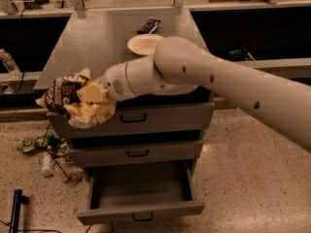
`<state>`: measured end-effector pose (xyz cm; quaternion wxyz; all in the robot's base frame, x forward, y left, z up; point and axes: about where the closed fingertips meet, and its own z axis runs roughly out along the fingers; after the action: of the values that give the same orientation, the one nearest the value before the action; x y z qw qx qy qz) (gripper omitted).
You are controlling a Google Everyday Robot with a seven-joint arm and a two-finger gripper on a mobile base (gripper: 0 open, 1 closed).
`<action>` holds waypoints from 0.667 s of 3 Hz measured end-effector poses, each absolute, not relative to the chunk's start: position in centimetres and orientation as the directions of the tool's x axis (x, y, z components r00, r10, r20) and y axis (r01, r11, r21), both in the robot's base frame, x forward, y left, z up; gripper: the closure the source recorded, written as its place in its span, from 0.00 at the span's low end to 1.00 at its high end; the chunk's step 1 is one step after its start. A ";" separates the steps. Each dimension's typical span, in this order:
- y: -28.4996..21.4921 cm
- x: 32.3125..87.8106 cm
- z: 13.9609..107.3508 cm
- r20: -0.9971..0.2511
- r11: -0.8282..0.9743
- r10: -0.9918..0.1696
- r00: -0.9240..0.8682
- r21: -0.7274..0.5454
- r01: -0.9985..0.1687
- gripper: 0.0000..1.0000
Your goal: Place brown chip bag into bottom drawer
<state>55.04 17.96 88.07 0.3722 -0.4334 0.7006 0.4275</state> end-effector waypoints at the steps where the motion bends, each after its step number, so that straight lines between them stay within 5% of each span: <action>1: 16.7 48.6 82.6 -0.810 0.285 -0.334 -0.482 0.400 -0.871 1.00; 2: 16.7 48.6 82.6 -0.810 0.285 -0.334 -0.482 0.400 -0.871 1.00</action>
Offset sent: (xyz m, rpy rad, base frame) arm -0.0497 -0.0101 -0.0369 -0.0355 0.1210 -0.0131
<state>48.61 16.68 82.63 0.3061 -0.4067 0.7408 0.4383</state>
